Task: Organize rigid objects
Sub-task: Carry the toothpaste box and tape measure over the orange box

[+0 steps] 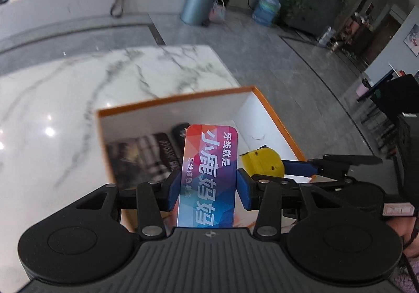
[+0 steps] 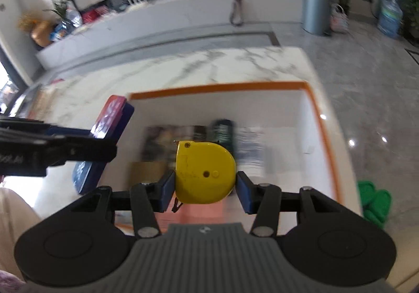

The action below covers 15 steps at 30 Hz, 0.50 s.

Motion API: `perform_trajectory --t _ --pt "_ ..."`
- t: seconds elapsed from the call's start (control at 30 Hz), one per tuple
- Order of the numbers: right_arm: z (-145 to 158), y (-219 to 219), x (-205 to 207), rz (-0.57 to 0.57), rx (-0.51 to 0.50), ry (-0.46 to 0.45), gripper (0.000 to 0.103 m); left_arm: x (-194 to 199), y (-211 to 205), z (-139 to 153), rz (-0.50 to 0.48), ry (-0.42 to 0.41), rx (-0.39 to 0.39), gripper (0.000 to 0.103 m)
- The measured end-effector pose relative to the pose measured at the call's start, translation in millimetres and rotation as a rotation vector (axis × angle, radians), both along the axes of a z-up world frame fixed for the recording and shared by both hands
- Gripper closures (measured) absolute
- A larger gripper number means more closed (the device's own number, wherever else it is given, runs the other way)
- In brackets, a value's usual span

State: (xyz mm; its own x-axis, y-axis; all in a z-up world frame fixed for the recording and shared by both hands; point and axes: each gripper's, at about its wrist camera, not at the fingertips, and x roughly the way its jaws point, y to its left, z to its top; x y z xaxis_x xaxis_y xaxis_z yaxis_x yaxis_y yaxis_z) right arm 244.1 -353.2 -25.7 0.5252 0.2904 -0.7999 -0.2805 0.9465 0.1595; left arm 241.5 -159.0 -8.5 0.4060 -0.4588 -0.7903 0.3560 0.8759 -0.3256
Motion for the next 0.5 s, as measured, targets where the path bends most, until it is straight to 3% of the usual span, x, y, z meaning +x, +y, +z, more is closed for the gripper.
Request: perform_trajectory --t 0.33,0.5 --pt "-82 -24 74 0.048 -0.088 0.338 0.052 42 -22 -54 0.014 0.141 -0.029 0.052" --pt "-108 -14 86 0.110 -0.148 0.425 0.052 49 -19 -68 0.025 0.186 -0.027 0.052"
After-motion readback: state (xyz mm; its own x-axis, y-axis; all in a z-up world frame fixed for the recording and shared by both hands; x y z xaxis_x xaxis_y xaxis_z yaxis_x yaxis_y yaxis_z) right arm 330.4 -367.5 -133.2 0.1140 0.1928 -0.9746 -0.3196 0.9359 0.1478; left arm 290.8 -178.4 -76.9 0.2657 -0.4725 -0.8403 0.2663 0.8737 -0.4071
